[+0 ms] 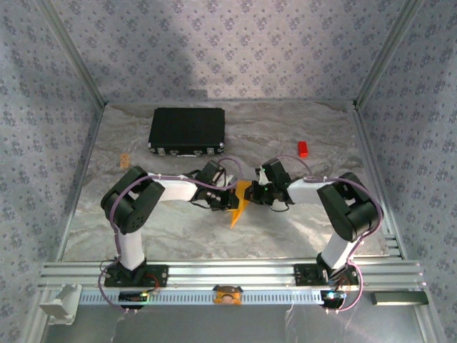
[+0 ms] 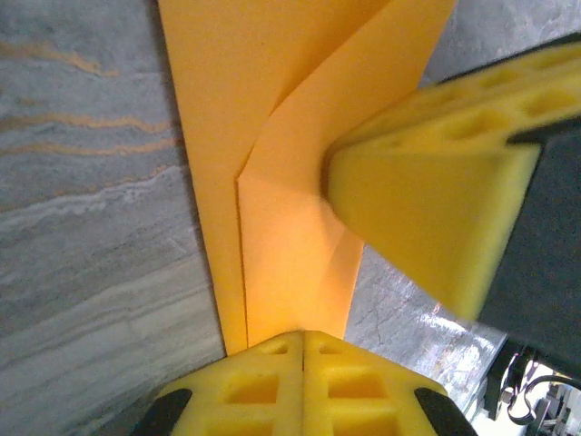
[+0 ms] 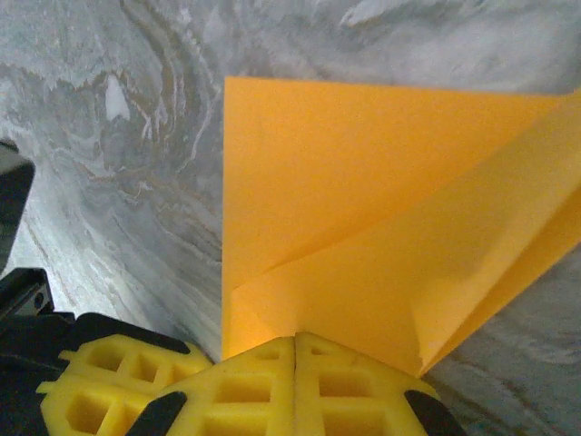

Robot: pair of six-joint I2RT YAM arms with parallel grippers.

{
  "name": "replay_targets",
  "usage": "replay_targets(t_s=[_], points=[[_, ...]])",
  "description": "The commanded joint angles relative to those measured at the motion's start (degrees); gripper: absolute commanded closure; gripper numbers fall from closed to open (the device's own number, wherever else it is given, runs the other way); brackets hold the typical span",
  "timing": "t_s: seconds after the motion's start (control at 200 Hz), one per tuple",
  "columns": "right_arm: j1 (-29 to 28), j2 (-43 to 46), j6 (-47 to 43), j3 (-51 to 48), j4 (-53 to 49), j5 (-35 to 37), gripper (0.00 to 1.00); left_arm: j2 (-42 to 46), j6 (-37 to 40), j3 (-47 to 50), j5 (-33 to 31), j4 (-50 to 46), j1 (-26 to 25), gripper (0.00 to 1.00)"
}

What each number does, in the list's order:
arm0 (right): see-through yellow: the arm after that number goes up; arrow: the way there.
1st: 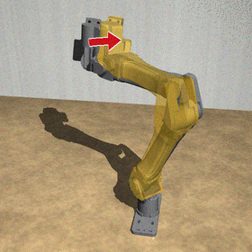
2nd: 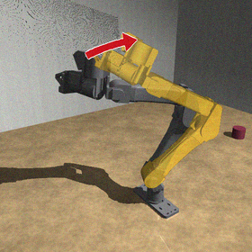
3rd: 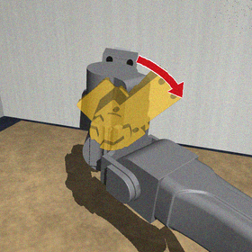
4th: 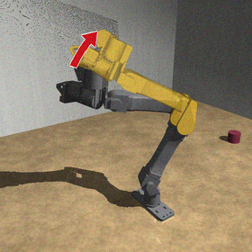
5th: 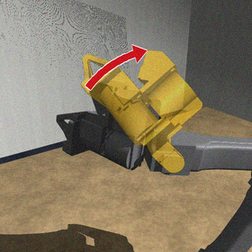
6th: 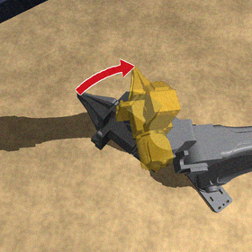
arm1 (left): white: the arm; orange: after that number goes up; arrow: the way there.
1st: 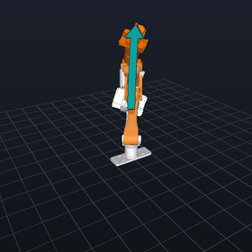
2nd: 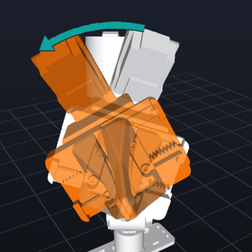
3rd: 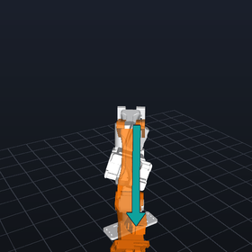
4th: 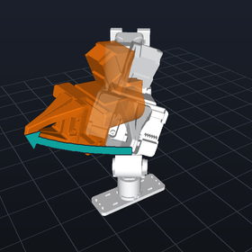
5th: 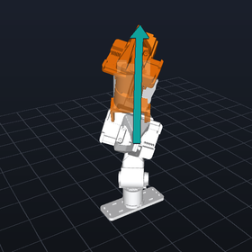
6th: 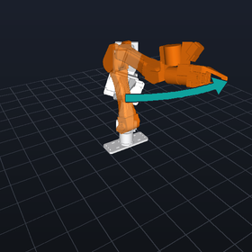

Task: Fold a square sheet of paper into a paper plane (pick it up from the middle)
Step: Fold the wing for the fifth time at the center of the table.

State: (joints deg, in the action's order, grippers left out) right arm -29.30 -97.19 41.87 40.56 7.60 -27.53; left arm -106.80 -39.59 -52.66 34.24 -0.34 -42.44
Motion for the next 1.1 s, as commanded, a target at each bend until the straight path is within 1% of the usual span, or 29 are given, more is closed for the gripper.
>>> replay_targets(t_s=[0.0, 0.135, 0.545, 0.63, 0.779, 0.904, 1.094], points=[[3.44, -1.7, -1.94, 0.04, -1.16, 1.7, 0.96, -1.88, 1.48, 2.72, -3.74, -9.18, -0.27, 1.0], [6.01, -2.64, -2.27, 0.95, -0.56, 0.14, 0.95, -2.27, 1.4, 3.14, -3.48, -8.81, -0.36, 1.0], [10.83, -5.35, -3.81, 4.8, -3.64, 4.36, 0.95, -2.71, 1.01, 3.56, -3.33, -8.19, -0.54, 1.0], [12.0, -5.73, -3.59, 5.06, -2.97, 3.36, 0.95, -2.62, 1.01, 3.54, -3.4, -8.23, -0.53, 1.0], [13.14, -4.77, -3.93, 5.41, -2.11, 3.44, 0.95, -2.66, 1.01, 3.62, -3.54, -8.17, -0.5, 1.0], [14.06, -3.95, -3.67, 5.4, -1.12, 1.24, 0.94, -2.69, 1.01, 3.59, -3.4, -8.18, -0.55, 1.0], [13.0, 2.4, -4.4, 4.22, -3.11, 0.26, 0.92, -2.27, 1.01, 3.53, -3.62, -8.32, -0.58, 1.0]])
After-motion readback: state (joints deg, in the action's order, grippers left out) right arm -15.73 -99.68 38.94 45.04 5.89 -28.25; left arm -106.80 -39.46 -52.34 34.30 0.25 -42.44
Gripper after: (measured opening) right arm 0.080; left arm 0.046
